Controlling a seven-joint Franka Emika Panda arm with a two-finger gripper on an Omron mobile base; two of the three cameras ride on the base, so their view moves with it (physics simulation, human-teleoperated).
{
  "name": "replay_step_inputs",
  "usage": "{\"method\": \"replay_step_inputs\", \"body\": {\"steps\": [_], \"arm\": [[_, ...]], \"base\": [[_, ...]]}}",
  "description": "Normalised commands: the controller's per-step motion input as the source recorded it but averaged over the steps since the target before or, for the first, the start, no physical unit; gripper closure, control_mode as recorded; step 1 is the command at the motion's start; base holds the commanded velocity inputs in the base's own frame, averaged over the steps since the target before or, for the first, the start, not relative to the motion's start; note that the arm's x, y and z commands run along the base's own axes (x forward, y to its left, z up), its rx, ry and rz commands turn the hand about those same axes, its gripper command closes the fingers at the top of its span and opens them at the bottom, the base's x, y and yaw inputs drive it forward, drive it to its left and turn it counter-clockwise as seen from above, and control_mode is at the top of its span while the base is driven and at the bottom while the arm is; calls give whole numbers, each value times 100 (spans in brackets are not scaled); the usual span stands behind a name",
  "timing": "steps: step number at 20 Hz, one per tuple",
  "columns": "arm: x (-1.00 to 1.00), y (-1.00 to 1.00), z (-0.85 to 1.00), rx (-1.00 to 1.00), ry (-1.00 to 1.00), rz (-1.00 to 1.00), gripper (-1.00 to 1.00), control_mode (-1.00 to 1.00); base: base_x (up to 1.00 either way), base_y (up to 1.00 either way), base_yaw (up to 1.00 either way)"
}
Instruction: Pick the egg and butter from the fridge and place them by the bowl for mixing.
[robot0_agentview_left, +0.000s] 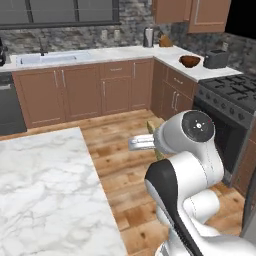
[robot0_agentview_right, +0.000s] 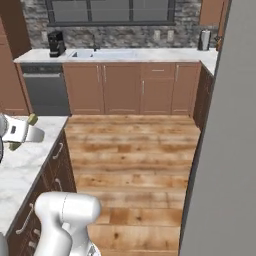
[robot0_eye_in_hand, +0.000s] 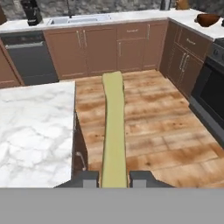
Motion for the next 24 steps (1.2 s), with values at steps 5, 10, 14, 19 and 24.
{"method": "replay_step_inputs", "body": {"steps": [5,10,14,19,24], "arm": [[0,0,0,0,0,0,100,100],[0,0,0,0,0,0,100,100],[0,0,0,0,0,0,100,100],[0,0,0,0,0,0,100,100],[0,0,0,0,0,0,100,100]], "base": [[87,31,8],[100,-3,0],[100,-17,1],[100,-20,0],[100,-21,-8]]}}
